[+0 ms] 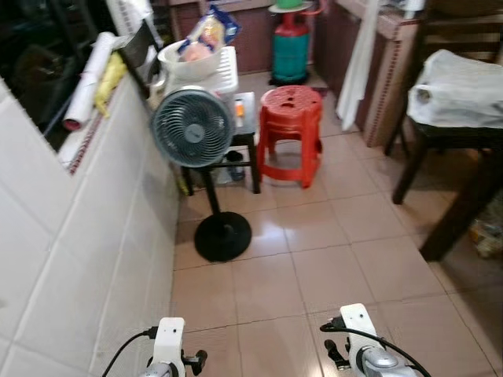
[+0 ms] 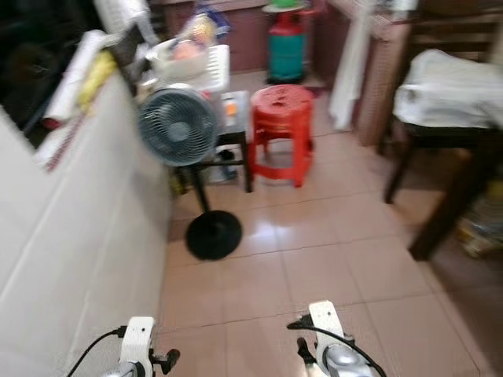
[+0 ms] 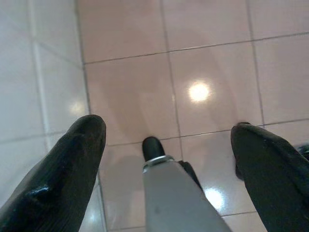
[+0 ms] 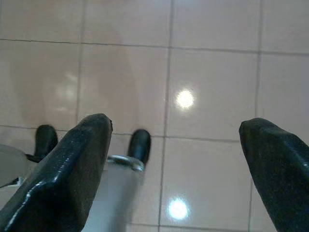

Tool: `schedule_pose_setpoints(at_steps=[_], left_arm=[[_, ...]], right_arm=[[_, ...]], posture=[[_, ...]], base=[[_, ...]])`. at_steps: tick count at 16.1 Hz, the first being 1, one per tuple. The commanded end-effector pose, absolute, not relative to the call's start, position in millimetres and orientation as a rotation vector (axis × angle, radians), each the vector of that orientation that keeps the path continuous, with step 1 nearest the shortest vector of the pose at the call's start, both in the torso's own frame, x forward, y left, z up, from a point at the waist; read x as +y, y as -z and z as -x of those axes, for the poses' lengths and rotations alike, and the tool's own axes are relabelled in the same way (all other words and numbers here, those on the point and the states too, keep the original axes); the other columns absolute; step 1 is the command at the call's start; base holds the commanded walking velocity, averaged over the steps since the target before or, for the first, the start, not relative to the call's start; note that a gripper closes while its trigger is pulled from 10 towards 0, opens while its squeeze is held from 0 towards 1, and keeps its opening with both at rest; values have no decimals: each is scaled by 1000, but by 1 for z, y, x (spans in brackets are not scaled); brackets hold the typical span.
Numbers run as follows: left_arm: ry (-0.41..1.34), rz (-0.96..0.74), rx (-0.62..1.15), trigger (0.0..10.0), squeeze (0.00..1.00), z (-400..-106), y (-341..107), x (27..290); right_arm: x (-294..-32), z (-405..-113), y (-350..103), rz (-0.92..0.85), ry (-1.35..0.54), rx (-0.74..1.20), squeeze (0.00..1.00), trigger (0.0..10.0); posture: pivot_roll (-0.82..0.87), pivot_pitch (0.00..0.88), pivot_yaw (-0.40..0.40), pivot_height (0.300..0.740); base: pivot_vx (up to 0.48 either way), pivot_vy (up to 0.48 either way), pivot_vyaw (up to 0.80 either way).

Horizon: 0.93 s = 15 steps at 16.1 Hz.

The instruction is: Setting the table

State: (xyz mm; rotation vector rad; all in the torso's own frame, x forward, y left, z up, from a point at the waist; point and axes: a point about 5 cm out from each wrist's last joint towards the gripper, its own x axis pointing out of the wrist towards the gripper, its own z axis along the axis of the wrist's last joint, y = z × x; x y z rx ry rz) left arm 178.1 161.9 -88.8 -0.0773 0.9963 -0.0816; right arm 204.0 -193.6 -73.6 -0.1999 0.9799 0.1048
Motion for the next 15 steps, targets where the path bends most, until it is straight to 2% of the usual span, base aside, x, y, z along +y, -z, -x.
schedule_pose_setpoints(at_steps=[1, 6, 7, 10, 13, 15], left_arm=[[61, 87, 1004, 10000, 0, -176, 90, 168], [18, 178, 991, 10000, 0, -172, 91, 162], [11, 183, 992, 10000, 0, -169, 93, 162], [0, 169, 1012, 10000, 0, -160, 96, 162], [43, 92, 1040, 10000, 0, -152, 99, 164], [54, 79, 1046, 10000, 0, -150, 100, 165]], right_arm=[[-189, -204, 74, 210, -136, 983, 0, 10000], [-179, -201, 77, 273, -209, 986, 0, 10000], [-176, -205, 75, 288, -226, 978, 0, 10000], [-165, -213, 72, 297, -260, 958, 0, 10000], [-150, -207, 76, 307, -304, 968, 0, 10000], [-152, -210, 74, 311, -309, 967, 0, 10000]], posture=[[-154, 0, 91, 740], [-94, 0, 1, 740], [-79, 0, -17, 740], [-70, 0, -23, 740], [-54, 0, -17, 740], [-58, 0, -5, 740]], base=[[0, 0, -775], [0, 0, -758], [0, 0, 0], [0, 0, 0], [0, 0, -775], [0, 0, -769]])
